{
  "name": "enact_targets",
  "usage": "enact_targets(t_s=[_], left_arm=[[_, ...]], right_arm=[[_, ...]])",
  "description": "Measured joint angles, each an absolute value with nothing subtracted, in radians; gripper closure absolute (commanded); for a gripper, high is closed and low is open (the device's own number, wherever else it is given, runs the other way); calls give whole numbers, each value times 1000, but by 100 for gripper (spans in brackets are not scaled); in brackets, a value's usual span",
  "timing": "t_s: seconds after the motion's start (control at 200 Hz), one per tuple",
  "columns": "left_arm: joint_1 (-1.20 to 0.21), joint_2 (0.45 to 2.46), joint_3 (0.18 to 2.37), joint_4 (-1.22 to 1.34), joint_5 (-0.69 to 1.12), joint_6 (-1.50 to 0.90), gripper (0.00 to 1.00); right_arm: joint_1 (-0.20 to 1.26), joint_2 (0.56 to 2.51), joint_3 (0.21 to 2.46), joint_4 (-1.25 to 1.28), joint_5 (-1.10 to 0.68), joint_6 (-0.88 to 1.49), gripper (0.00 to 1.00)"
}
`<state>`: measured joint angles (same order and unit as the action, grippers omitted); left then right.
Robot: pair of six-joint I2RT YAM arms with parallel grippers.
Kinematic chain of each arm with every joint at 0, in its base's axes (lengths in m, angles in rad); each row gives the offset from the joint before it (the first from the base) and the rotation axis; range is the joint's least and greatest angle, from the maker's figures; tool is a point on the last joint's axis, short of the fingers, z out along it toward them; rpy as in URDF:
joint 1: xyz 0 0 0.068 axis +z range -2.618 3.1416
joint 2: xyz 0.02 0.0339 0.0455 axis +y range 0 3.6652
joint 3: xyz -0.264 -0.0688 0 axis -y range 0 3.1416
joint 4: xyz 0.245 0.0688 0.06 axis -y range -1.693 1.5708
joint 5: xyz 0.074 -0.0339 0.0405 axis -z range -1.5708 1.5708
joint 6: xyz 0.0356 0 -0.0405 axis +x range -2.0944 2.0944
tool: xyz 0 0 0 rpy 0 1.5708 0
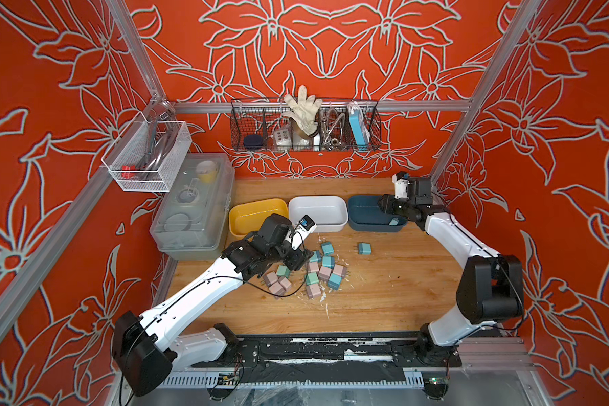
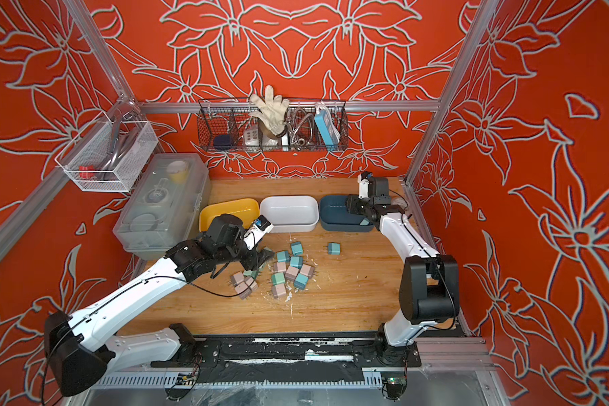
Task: Place the plugs by color into the storage box
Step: Place the plug in the storage box, then adjust the storage box at the center of the board.
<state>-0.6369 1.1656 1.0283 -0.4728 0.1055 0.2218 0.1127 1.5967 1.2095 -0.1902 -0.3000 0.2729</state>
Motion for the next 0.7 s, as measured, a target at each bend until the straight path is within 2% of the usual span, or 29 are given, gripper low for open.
enact_targets(t_s=[0.215, 0.445, 0.701], left_arm=[[-637, 1181, 911, -429, 112, 245, 34], [-637, 1337, 1003, -443, 159, 206, 36], [-637, 1358, 1039, -466, 183, 154, 36]], right_arm=[[119, 1556, 1040, -157, -348, 280, 51], [149, 1512, 968, -179, -352, 280, 51], [207, 1384, 965, -190, -353, 279, 50]])
